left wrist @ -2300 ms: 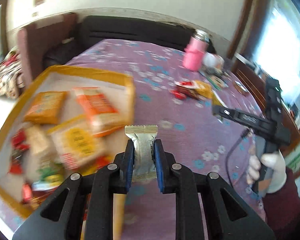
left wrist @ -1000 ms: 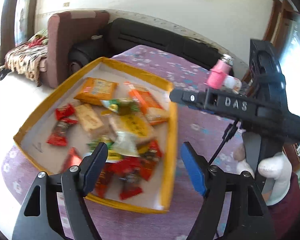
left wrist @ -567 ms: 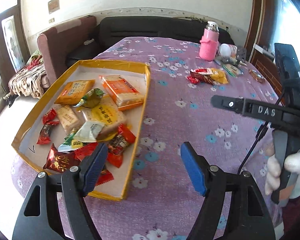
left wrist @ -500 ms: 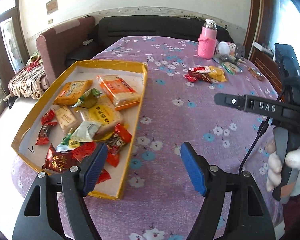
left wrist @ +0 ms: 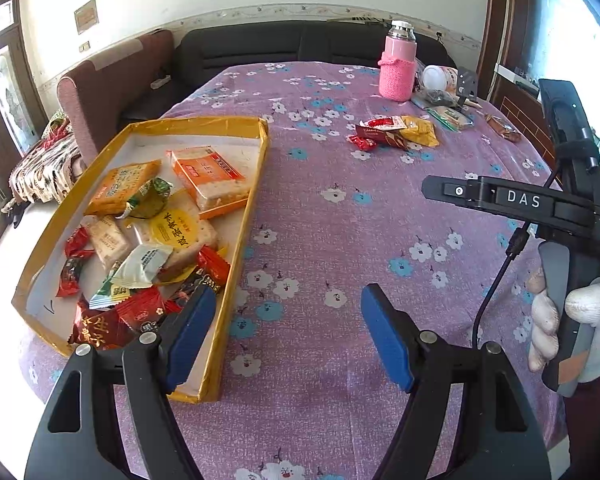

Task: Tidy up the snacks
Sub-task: 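Grasp the yellow cheese cracker pack with the right tool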

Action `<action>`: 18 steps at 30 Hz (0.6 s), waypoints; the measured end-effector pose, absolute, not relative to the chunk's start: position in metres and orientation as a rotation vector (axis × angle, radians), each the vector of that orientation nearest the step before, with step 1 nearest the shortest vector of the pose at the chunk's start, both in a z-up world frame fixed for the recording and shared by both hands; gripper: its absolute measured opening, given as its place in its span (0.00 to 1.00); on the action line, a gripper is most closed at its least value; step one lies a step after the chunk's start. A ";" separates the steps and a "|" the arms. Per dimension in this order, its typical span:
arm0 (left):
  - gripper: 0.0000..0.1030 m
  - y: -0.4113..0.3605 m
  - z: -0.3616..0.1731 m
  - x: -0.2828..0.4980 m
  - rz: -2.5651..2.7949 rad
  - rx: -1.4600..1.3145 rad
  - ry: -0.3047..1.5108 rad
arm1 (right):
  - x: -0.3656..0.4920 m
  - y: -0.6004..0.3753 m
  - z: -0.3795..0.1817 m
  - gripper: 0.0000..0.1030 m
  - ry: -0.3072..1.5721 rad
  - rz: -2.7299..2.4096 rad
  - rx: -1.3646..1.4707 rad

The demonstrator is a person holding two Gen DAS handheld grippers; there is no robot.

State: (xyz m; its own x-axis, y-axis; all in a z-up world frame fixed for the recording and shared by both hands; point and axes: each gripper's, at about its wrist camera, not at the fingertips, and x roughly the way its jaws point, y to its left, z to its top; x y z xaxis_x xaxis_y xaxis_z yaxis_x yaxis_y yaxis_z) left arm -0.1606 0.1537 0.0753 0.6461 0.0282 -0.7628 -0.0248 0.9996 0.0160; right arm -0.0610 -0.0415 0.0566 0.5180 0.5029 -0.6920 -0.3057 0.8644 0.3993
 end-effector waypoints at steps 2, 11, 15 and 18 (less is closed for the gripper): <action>0.73 0.155 0.073 -0.159 0.017 -0.006 0.876 | -0.058 -0.042 0.053 0.61 0.913 0.485 0.240; 0.73 0.150 0.072 -0.155 -0.154 -0.050 0.844 | -0.014 -0.088 0.064 0.62 0.865 0.336 0.318; 0.73 0.144 0.069 -0.153 -0.214 -0.034 0.833 | 0.031 -0.109 0.074 0.64 0.836 0.243 0.331; 0.73 0.147 0.063 -0.146 -0.242 -0.055 0.862 | 0.067 -0.109 0.072 0.64 0.815 0.137 0.262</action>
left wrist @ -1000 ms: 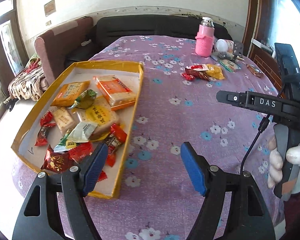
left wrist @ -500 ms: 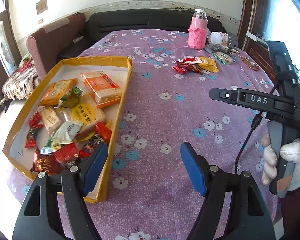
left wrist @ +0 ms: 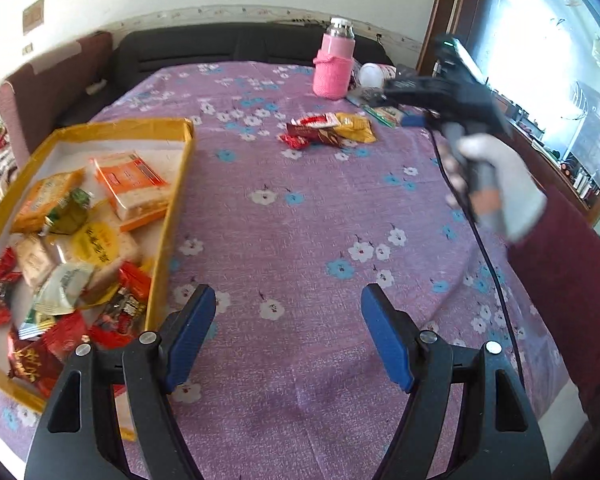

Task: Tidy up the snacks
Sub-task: 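Grasp the yellow cheese cracker pack with the right tool, then grasp the red Golden Crown chocolate with the left tool while the right tool holds its pack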

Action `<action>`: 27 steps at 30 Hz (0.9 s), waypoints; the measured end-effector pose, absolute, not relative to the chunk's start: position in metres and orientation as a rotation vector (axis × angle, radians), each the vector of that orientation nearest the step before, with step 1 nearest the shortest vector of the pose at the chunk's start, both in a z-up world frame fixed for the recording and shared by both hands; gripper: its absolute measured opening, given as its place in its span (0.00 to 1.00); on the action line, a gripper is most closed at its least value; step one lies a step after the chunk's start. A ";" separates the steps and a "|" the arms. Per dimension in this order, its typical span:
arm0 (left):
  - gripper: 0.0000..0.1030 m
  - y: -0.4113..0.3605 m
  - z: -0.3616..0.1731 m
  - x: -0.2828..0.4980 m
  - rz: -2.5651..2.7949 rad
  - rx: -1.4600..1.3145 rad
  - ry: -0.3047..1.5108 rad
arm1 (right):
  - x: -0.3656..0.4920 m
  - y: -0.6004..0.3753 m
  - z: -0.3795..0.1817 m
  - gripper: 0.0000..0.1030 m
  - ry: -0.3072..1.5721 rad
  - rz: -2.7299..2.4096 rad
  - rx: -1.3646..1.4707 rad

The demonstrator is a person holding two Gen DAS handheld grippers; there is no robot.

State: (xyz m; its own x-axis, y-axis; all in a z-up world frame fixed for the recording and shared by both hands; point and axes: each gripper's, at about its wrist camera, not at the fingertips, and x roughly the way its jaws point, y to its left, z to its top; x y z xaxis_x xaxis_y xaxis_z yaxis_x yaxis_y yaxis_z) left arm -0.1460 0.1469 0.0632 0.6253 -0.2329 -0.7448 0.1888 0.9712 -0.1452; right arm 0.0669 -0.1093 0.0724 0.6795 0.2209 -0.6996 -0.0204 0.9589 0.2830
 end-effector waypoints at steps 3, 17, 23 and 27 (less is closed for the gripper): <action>0.73 0.154 0.059 -0.141 -0.238 -0.076 0.877 | 0.103 -0.102 0.059 0.64 0.854 0.079 0.233; 0.73 0.163 0.056 -0.137 -0.257 -0.146 0.889 | 0.094 -0.077 0.029 0.44 1.040 0.149 0.152; 0.73 0.157 0.060 -0.139 -0.280 -0.158 0.875 | 0.031 -0.086 0.035 0.48 1.189 0.403 0.189; 0.73 0.154 0.060 -0.140 -0.301 -0.178 0.880 | 0.042 -0.090 0.065 0.62 1.000 0.338 0.176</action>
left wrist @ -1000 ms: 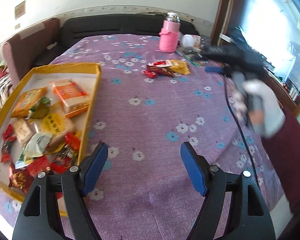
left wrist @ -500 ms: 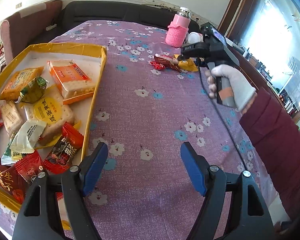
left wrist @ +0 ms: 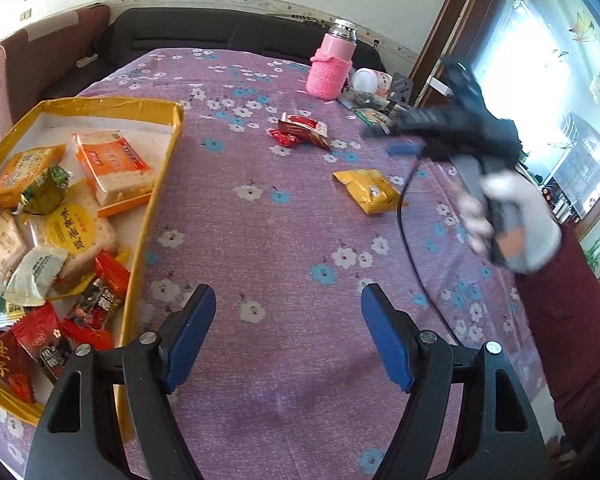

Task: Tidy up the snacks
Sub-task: 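Grasp the red Golden Crown chocolate with the left tool while the right tool holds its pack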

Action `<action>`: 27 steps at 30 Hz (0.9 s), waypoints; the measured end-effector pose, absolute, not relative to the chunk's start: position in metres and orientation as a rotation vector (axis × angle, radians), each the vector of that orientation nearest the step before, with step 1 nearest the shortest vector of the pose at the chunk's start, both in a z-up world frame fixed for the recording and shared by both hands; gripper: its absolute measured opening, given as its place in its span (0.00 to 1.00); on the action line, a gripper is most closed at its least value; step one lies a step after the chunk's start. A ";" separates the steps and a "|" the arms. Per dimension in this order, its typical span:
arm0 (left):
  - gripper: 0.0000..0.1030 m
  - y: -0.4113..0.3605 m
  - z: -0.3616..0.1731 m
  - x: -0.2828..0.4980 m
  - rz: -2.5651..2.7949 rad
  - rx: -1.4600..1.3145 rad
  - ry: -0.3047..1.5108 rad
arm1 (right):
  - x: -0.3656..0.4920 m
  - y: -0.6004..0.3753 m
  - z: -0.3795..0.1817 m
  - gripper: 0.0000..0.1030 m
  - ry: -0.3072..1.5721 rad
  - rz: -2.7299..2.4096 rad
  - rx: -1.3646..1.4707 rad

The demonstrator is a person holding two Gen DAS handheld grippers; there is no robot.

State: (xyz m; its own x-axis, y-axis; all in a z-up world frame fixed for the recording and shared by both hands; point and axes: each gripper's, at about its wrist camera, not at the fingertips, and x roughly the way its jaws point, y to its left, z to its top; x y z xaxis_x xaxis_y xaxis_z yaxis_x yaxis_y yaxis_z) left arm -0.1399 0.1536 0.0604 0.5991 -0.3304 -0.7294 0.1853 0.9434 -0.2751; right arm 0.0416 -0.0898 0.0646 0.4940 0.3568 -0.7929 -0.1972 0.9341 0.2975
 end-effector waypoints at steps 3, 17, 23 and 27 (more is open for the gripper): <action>0.73 0.154 0.063 -0.142 -0.297 -0.171 0.871 | 0.070 -0.077 0.062 0.59 0.968 0.339 0.215; 0.73 0.179 0.060 -0.139 -0.267 -0.222 0.862 | 0.078 -0.002 0.024 0.23 1.277 0.500 0.180; 0.73 0.179 0.067 -0.149 -0.266 -0.214 0.842 | 0.019 -0.041 0.055 0.50 1.178 0.577 0.249; 0.73 0.169 0.069 -0.154 -0.276 -0.195 0.841 | 0.001 -0.077 0.063 0.70 1.010 0.351 0.167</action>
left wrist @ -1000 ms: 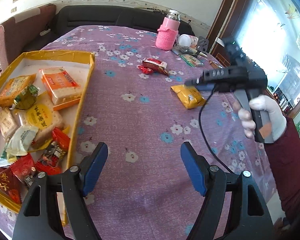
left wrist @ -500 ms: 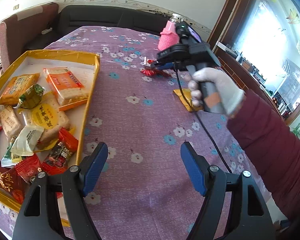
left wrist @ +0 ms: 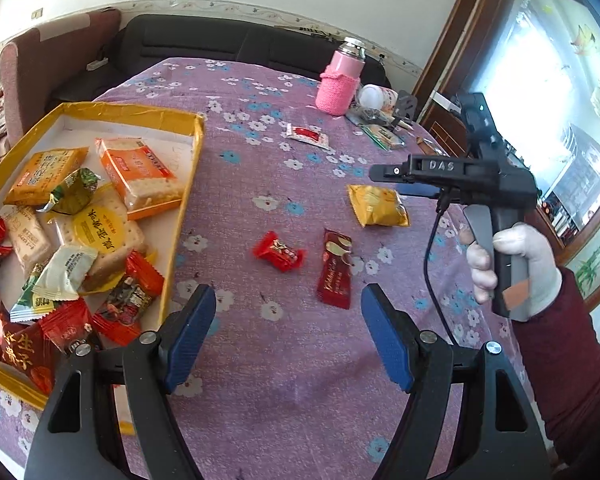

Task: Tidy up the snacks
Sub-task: 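Grasp the red Golden Crown chocolate with the left tool while the right tool holds its pack, then carry both snacks over the tray and open both tools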

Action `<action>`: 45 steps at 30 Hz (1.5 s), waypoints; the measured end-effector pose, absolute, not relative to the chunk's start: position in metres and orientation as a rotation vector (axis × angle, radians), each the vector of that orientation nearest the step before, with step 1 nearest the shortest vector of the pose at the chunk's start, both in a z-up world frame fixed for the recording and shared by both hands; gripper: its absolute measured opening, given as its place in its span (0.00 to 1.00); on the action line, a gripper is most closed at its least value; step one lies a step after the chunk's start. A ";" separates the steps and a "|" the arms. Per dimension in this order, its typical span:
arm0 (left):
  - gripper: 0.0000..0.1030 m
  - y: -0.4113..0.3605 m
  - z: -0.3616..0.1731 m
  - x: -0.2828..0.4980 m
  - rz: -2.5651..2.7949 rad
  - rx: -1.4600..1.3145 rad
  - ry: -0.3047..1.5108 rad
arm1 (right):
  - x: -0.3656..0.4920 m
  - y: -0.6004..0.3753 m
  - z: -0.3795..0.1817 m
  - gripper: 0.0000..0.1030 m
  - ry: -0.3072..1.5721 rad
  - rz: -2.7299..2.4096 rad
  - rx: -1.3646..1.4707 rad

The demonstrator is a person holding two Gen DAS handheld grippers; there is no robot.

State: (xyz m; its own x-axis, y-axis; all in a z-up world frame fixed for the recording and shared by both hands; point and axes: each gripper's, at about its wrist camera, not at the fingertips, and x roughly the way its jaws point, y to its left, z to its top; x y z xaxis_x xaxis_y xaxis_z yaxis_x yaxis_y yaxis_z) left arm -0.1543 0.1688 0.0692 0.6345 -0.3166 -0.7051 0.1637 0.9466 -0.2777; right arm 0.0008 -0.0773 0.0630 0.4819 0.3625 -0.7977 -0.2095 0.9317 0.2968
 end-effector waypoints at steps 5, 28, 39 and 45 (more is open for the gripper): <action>0.73 0.145 0.065 -0.152 -0.312 -0.145 0.871 | 0.001 -0.095 0.039 0.70 1.044 0.258 0.256; 0.24 0.059 0.019 -0.076 -0.338 0.172 0.979 | 0.002 -0.073 0.024 0.62 0.965 0.281 0.102; 0.21 0.100 0.047 -0.095 -0.310 -0.021 0.903 | -0.011 -0.075 0.040 0.61 0.865 0.321 0.150; 0.21 0.177 0.092 -0.134 -0.151 -0.129 0.780 | -0.032 -0.056 0.055 0.61 0.793 0.370 0.128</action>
